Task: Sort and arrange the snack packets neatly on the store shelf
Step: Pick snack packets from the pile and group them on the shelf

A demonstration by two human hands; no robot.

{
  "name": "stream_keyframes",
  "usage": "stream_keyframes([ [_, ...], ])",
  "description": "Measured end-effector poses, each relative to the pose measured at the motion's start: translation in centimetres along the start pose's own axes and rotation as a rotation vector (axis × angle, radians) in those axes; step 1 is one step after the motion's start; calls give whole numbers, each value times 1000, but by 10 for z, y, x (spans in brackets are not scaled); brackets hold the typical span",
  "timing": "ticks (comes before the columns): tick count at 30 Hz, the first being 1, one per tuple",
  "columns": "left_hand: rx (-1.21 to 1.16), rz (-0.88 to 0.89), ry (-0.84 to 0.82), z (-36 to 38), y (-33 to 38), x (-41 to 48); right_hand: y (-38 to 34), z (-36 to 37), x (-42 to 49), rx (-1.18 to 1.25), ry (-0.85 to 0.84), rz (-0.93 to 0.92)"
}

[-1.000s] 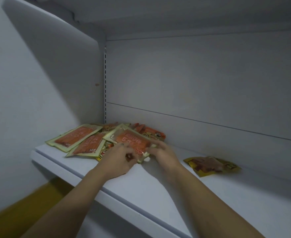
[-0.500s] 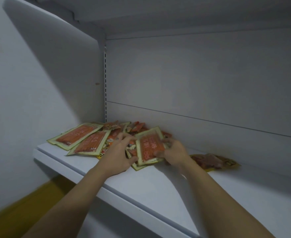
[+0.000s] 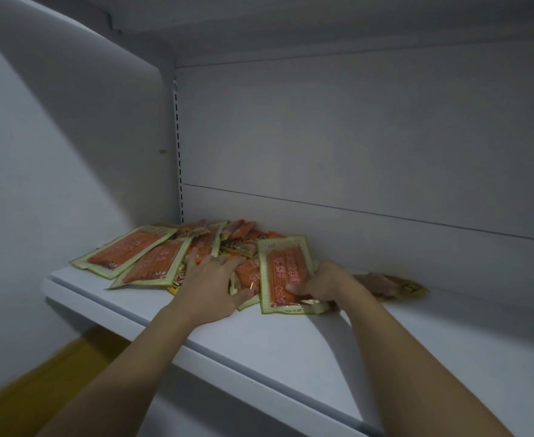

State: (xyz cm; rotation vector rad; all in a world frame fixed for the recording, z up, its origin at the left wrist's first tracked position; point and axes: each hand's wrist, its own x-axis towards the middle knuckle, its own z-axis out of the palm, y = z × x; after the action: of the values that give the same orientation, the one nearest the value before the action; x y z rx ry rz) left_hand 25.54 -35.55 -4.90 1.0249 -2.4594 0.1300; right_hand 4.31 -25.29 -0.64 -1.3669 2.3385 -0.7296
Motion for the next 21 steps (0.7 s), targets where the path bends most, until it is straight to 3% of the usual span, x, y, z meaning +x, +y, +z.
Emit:
stream_keyframes([
  [3,-139,93,123,-5,4,-3,2,1,3,137,-1,10],
  [7,-319,142,386,-12,8,-9,-1,11,1,694,13,-22],
  [10,-505,83,550,-15,7,-9,-14,18,-1,952,8,-33],
  [17,-757,75,506,-18,14,-16,-46,50,-10,1350,-181,-100],
  [21,-778,103,360,-22,9,-19,-47,48,-6,1276,-22,-95],
])
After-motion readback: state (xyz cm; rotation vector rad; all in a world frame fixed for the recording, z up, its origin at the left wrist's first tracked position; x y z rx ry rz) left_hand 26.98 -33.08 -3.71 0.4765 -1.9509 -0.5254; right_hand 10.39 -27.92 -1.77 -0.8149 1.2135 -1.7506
